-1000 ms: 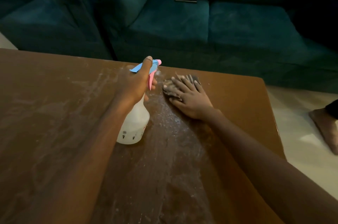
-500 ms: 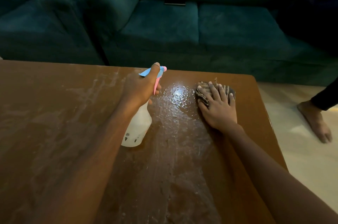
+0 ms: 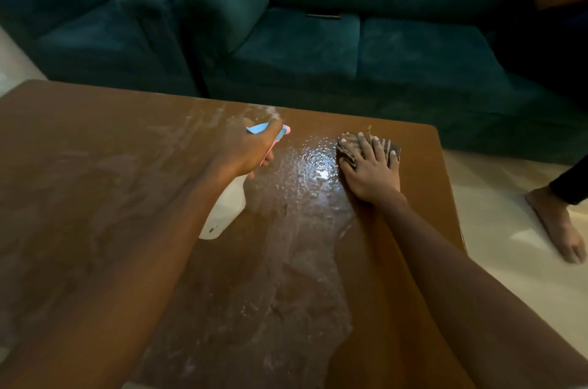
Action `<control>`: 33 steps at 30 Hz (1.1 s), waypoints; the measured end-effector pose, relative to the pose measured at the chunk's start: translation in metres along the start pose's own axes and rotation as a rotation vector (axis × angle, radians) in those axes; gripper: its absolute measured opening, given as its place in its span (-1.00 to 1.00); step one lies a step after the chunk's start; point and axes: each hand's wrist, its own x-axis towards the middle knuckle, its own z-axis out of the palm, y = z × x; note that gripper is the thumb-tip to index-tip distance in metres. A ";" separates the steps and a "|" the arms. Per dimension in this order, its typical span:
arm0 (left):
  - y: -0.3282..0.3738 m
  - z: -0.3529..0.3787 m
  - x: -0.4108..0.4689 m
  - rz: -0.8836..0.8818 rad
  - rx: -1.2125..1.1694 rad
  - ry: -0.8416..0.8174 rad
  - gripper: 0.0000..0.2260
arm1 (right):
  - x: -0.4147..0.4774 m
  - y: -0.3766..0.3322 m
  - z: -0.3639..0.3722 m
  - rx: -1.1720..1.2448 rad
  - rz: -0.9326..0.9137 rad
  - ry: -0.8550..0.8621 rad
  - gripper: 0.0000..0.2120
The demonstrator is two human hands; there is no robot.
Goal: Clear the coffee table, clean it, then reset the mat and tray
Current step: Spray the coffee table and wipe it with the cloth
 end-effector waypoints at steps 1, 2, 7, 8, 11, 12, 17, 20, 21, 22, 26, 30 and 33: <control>-0.002 -0.002 -0.009 -0.006 0.018 0.002 -0.59 | -0.005 0.001 0.000 0.001 -0.013 -0.004 -0.47; -0.006 -0.003 -0.016 -0.013 0.030 -0.002 -0.60 | -0.011 0.001 0.000 0.002 -0.027 -0.011 -0.47; -0.013 0.001 -0.045 -0.040 0.036 -0.030 -0.63 | -0.050 0.003 0.002 0.001 -0.040 -0.034 -0.47; -0.012 0.002 -0.050 -0.033 0.035 -0.026 -0.65 | -0.057 0.004 0.001 0.000 -0.037 -0.040 -0.48; -0.005 0.001 -0.058 0.010 0.042 -0.035 -0.67 | -0.074 0.003 0.002 0.009 -0.012 -0.043 -0.48; -0.002 0.000 -0.059 0.028 0.047 -0.045 -0.66 | -0.079 0.002 0.004 0.009 -0.001 -0.038 -0.48; -0.006 -0.001 -0.054 0.021 0.093 -0.088 -0.65 | -0.099 0.000 0.010 0.011 0.040 -0.021 -0.48; -0.015 -0.005 -0.048 -0.017 0.070 -0.114 -0.59 | -0.102 -0.002 0.010 0.008 0.056 -0.002 -0.48; -0.018 -0.007 -0.046 -0.021 0.052 -0.118 -0.59 | -0.102 -0.002 0.010 0.003 0.062 0.003 -0.49; -0.021 -0.010 -0.045 -0.023 0.036 -0.117 -0.59 | -0.102 -0.001 0.010 -0.001 0.069 0.006 -0.49; -0.033 -0.027 -0.040 -0.048 -0.074 -0.124 -0.59 | -0.100 -0.006 0.011 0.024 0.118 0.000 -0.49; -0.042 -0.039 -0.036 -0.054 -0.161 -0.110 -0.57 | -0.080 -0.024 0.011 0.072 0.201 -0.007 -0.47; -0.049 -0.042 -0.034 -0.044 -0.190 -0.073 -0.58 | -0.046 -0.055 0.014 0.066 0.177 -0.002 -0.45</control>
